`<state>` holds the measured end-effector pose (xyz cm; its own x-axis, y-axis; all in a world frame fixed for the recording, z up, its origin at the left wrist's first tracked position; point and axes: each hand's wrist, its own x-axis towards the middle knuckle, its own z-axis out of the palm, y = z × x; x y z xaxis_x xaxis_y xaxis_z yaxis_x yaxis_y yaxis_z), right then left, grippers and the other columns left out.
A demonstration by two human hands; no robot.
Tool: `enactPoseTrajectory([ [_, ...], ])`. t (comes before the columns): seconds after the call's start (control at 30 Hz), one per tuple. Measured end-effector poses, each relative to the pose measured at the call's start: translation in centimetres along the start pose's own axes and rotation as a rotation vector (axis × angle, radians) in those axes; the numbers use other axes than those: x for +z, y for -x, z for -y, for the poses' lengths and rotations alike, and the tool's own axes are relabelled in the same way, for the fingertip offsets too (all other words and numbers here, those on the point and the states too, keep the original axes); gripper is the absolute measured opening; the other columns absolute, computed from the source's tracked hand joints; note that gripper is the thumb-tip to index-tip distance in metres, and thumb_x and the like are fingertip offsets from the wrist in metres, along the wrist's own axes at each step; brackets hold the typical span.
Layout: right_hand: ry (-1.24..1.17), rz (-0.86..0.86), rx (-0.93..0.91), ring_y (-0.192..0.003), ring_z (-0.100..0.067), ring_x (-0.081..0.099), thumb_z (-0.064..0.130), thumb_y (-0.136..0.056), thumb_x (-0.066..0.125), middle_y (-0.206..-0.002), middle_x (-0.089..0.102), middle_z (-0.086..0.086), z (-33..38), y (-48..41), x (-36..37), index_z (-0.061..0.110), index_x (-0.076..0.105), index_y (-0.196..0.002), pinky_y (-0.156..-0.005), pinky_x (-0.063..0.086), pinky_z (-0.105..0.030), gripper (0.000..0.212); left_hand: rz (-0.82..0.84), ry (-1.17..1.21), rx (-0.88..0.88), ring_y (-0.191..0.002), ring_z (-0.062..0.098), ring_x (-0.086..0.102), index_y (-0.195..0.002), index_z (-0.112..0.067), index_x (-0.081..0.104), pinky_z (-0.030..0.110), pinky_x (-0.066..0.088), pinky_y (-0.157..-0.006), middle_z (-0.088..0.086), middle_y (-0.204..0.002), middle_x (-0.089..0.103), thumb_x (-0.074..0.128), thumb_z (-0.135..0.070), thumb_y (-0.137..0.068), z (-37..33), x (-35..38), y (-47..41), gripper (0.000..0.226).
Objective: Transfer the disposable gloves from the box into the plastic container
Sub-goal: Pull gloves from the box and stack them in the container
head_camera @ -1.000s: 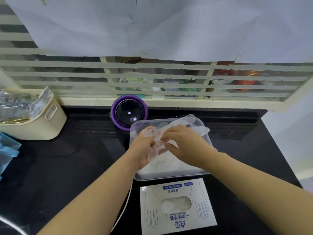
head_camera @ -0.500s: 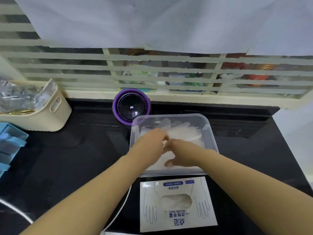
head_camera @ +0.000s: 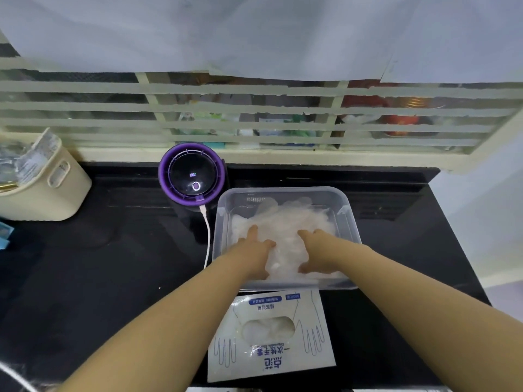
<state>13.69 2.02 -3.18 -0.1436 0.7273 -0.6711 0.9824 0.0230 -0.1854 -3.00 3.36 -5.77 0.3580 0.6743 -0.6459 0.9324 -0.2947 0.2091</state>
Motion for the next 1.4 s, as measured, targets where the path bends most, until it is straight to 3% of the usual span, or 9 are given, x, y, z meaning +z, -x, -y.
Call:
enactPoseTrajectory([
  [0.1, 0.065, -0.046, -0.043, -0.123, -0.029, 0.046, 0.036, -0.091, 0.060, -0.143, 0.036, -0.011, -0.5, 0.8, -0.6, 0.011, 0.028, -0.145, -0.101, 0.040, -0.037, 0.068, 0.036, 0.005, 0.009, -0.133, 0.033, 0.040, -0.152, -0.031, 0.019, 0.037, 0.040, -0.106, 0.014, -0.158, -0.018, 0.058, -0.012, -0.092, -0.5, -0.7, 0.0, 0.074],
  [0.3, 0.298, -0.351, -0.076, -0.105, -0.025, 0.058, 0.039, -0.093, 0.054, -0.136, 0.044, -0.004, 0.5, 4.6, -3.2, 0.021, 0.048, -0.134, -0.083, 0.051, -0.035, 0.045, -0.112, -0.034, 0.110, -0.139, 0.021, 0.033, -0.151, -0.022, 0.028, 0.029, 0.029, -0.110, 0.002, -0.157, 0.019, 0.042, 0.000, -0.098, 0.3, -2.5, 2.4, 0.059],
  [0.5, 0.228, -0.505, -0.198, -0.095, -0.015, 0.057, 0.041, -0.096, 0.048, -0.123, 0.052, 0.007, 3.9, 8.7, -3.8, 0.029, 0.056, -0.125, -0.084, 0.048, -0.031, 0.033, -0.402, 0.026, 0.230, -0.110, 0.011, 0.056, -0.134, -0.030, 0.051, 0.033, 0.049, -0.092, -0.012, -0.139, 0.045, 0.042, -0.002, -0.097, 1.2, -2.6, 6.5, 0.047],
  [0.63, 0.108, -0.250, -0.371, -0.090, -0.009, 0.059, 0.031, -0.095, 0.050, -0.104, 0.067, 0.007, 5.8, 9.3, -0.4, 0.024, 0.068, -0.108, -0.088, 0.050, -0.030, 0.024, -0.567, 0.089, 0.396, -0.097, 0.007, 0.058, -0.117, -0.023, 0.063, 0.027, 0.049, -0.086, -0.013, -0.117, 0.059, 0.044, -0.012, -0.098, 2.4, -0.5, 9.0, 0.029],
  [0.83, 0.285, 0.038, -0.395, -0.109, -0.023, 0.057, 0.015, -0.097, 0.048, -0.121, 0.060, -0.003, 4.8, 5.6, 6.8, 0.020, 0.056, -0.129, -0.094, 0.044, -0.033, 0.034, -0.756, -0.025, 0.559, -0.066, 0.015, 0.060, -0.085, -0.013, 0.066, 0.033, 0.052, -0.049, -0.002, -0.091, 0.063, 0.041, -0.016, -0.084, 3.9, 2.6, 10.2, 0.025],
  [1.1, 0.462, -0.056, -0.297, -0.104, -0.030, 0.060, 0.012, -0.095, 0.051, -0.119, 0.059, -0.010, 3.8, 3.7, 8.8, 0.007, 0.055, -0.125, -0.085, 0.048, -0.036, 0.030, -0.839, -0.141, 0.448, -0.114, 0.027, 0.053, -0.097, -0.015, 0.071, 0.051, 0.045, -0.099, 0.009, -0.123, 0.061, 0.049, -0.018, -0.086, 3.3, 5.8, 10.7, 0.025],
  [1.17, 0.485, -0.063, -0.296, -0.104, -0.030, 0.060, 0.010, -0.094, 0.051, -0.119, 0.058, -0.011, 2.6, 3.9, 8.4, 0.005, 0.056, -0.123, -0.083, 0.047, -0.036, 0.030, -0.862, -0.197, 0.456, -0.118, 0.029, 0.050, -0.096, -0.015, 0.072, 0.053, 0.042, -0.102, 0.013, -0.127, 0.059, 0.061, -0.014, -0.080, 2.8, 6.7, 10.8, 0.019],
  [1.3, 0.536, -0.133, -0.322, -0.095, -0.027, 0.060, 0.010, -0.096, 0.047, -0.112, 0.054, -0.005, 0.6, 4.3, 8.3, 0.011, 0.062, -0.114, -0.072, 0.048, -0.035, 0.024, -0.714, -0.213, 0.545, -0.102, 0.027, 0.064, -0.100, -0.017, 0.073, 0.042, 0.055, -0.086, 0.008, -0.122, 0.064, 0.081, -0.018, -0.070, 1.5, 8.6, 10.2, 0.031],
  [1.4, 0.510, -0.179, -0.329, -0.089, -0.025, 0.060, 0.016, -0.096, 0.048, -0.106, 0.051, -0.002, -0.3, 4.8, 8.4, 0.014, 0.063, -0.111, -0.073, 0.051, -0.035, 0.022, -0.501, -0.256, 0.460, -0.135, 0.024, 0.041, -0.137, -0.025, 0.051, 0.041, 0.035, -0.112, 0.003, -0.148, 0.043, 0.066, -0.042, -0.086, 0.1, 9.2, 8.7, 0.056],
])
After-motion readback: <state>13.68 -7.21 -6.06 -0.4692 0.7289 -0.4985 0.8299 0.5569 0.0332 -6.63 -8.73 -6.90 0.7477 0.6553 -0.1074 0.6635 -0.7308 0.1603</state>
